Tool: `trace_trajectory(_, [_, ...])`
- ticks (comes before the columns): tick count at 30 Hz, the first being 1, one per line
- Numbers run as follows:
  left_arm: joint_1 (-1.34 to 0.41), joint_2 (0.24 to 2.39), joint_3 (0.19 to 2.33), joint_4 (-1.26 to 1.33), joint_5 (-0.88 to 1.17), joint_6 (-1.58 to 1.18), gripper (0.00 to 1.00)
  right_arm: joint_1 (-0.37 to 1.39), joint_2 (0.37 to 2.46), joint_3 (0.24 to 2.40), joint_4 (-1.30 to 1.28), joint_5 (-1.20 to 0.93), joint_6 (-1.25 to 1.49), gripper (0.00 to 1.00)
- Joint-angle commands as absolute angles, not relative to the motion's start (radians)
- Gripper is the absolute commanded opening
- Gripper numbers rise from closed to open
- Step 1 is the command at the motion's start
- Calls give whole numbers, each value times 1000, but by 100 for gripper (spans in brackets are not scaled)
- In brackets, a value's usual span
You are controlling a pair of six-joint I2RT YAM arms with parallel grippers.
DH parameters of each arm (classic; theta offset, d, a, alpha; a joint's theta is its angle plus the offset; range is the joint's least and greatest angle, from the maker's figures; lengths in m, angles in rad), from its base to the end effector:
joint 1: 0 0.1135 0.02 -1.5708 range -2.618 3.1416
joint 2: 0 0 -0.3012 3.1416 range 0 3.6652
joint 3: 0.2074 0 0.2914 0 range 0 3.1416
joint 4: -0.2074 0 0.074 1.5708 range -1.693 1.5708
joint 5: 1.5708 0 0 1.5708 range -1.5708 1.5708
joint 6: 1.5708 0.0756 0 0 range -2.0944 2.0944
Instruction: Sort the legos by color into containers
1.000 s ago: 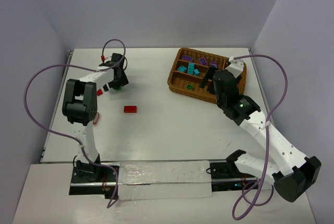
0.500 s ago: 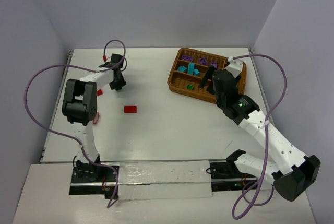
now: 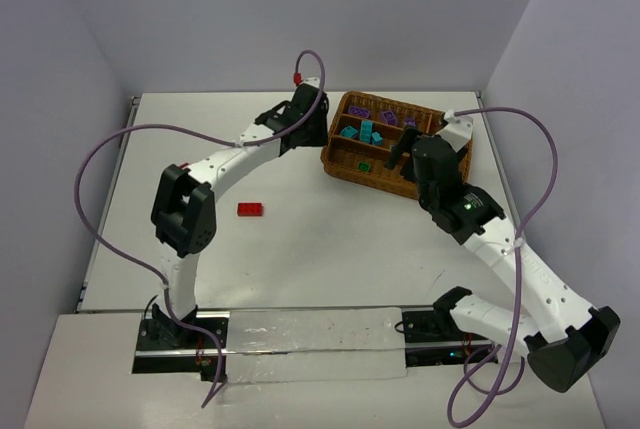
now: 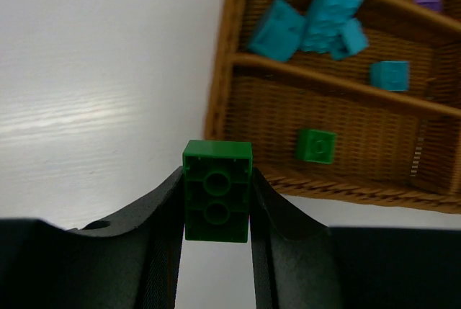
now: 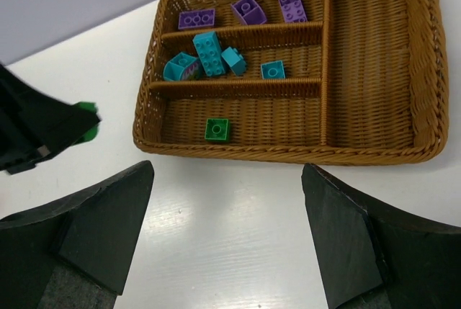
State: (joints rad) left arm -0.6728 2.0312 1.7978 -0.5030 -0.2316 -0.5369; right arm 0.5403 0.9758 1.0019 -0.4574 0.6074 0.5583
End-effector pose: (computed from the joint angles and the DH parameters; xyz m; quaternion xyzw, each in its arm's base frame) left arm 0.4445 -0.3320 0.2766 0.0150 0.9092 -0.1420 0.3911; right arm 0.2437 0.0959 0.3735 0.1685 0.8020 0.0540 0.5705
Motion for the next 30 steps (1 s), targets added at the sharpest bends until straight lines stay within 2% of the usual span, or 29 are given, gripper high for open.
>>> trace_trajectory(1, [-713,2140,1941,-497,-148,-552,2,549,906,1004,-460,674,580,91])
trace_trajectory(8, [-742,2279,2100,-491,-107,-571,3,549,890,1001,-471,682,580,91])
trace_trajectory(11, [-742,2305,2108,-469,-105,-571,8,550,884,994,-472,684,577,91])
trace_trajectory(13, [-742,2320,2114,-466,-102,-572,20,549,884,991,-471,684,577,91])
trace_trajectory(18, [-742,2315,2112,-463,-105,-575,74,549,895,989,-471,678,581,91])
trace_trajectory(21, [-742,2272,2087,-459,-114,-573,89,549,902,989,-465,667,583,91])
trace_trajectory(27, [-742,2105,2008,-499,-199,-561,88,550,927,983,-451,627,574,91])
trace_trajectory(29, [-730,1945,1871,-520,-291,-554,86,551,950,985,-437,564,555,91])
trace_trajectory(30, [-713,1943,1869,-520,-292,-558,86,551,960,985,-437,563,555,91])
